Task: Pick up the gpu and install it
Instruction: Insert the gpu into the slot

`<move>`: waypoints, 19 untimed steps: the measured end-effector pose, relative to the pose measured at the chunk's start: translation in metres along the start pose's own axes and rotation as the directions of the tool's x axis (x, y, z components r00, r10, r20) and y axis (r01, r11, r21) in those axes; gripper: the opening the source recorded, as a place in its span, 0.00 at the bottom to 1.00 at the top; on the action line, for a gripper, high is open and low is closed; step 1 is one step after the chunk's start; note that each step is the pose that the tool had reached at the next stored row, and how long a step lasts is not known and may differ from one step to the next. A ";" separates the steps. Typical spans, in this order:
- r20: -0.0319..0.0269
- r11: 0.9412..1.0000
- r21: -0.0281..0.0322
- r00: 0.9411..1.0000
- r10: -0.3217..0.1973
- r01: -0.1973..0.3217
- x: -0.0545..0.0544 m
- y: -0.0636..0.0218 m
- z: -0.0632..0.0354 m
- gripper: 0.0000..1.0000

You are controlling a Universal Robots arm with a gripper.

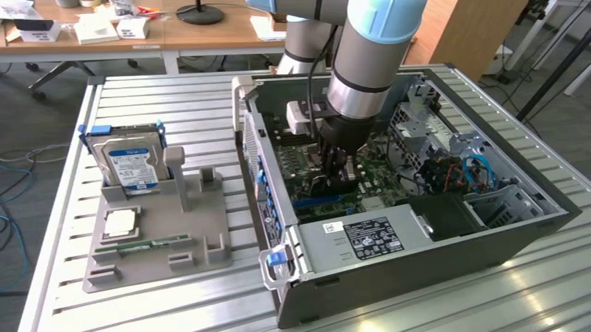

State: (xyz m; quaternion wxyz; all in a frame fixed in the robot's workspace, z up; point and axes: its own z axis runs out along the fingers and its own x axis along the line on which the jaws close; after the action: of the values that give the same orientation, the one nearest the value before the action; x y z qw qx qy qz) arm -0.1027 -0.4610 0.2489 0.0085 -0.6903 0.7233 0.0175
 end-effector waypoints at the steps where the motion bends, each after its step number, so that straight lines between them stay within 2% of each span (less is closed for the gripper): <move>1: 0.000 1.000 0.000 1.000 0.000 0.000 0.000 0.0000 0.0002 0.26; 19: 0.000 1.000 0.000 1.000 0.000 0.000 0.000 0.0000 0.0007 0.26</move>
State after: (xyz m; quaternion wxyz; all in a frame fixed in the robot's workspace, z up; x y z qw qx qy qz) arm -0.1027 -0.4609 0.2483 0.0087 -0.6903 0.7233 0.0176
